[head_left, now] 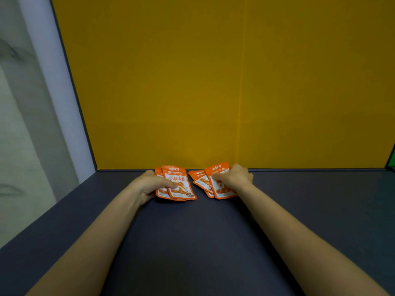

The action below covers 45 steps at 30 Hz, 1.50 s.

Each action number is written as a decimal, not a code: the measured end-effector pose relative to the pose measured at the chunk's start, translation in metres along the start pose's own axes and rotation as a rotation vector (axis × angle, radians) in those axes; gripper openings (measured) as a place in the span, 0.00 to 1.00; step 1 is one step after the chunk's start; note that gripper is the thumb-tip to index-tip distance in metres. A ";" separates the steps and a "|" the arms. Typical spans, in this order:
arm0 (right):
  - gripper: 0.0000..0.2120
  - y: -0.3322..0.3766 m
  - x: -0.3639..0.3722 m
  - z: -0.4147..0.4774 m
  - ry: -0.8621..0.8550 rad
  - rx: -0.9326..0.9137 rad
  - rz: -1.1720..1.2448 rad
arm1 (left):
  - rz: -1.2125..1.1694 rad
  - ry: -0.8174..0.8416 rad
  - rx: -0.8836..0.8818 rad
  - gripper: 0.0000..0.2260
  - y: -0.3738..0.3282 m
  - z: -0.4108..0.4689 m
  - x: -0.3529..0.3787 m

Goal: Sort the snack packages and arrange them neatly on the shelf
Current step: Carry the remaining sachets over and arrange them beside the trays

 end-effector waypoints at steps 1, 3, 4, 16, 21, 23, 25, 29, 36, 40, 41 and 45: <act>0.33 0.000 0.000 0.001 -0.002 -0.007 -0.012 | -0.012 -0.002 0.005 0.07 0.000 0.001 0.003; 0.33 -0.001 -0.002 0.001 0.009 -0.009 -0.026 | -0.008 -0.013 0.010 0.07 0.001 0.005 0.009; 0.33 -0.002 -0.004 0.001 0.020 -0.019 -0.030 | -0.002 -0.020 0.016 0.08 0.002 0.006 0.011; 0.19 -0.013 -0.022 -0.005 0.195 -0.156 0.155 | -0.107 -0.050 0.014 0.05 -0.001 0.016 0.030; 0.20 -0.012 -0.021 -0.005 0.291 -0.164 0.266 | -0.054 -0.006 0.001 0.04 -0.010 0.015 0.041; 0.20 -0.012 -0.020 -0.005 0.306 -0.173 0.281 | -0.080 0.016 -0.026 0.02 -0.012 0.015 0.044; 0.20 -0.012 -0.019 -0.005 0.332 -0.174 0.286 | -0.130 0.035 -0.056 0.03 -0.013 0.018 0.046; 0.20 -0.012 -0.019 -0.004 0.333 -0.173 0.280 | -0.215 0.111 -0.091 0.05 -0.017 0.016 0.049; 0.17 -0.011 -0.024 -0.006 0.389 -0.141 0.348 | -0.225 0.071 -0.039 0.09 -0.015 0.018 0.056; 0.15 -0.011 -0.025 -0.005 0.386 -0.115 0.383 | -0.236 0.044 0.006 0.11 -0.012 0.019 0.060; 0.15 -0.011 -0.025 -0.005 0.387 -0.106 0.395 | -0.220 0.035 0.013 0.12 -0.011 0.020 0.060; 0.09 -0.011 -0.030 -0.007 0.421 -0.062 0.436 | -0.152 0.048 0.014 0.12 -0.009 0.022 0.058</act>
Point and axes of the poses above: each hand's wrist, its own z-axis towards the middle knuckle, its own x-axis out of the palm, y = z × x, the point moved 1 cm from there along z, towards the middle knuckle, and after that the axes turned 12 degrees about x, right-handed, at the moved point
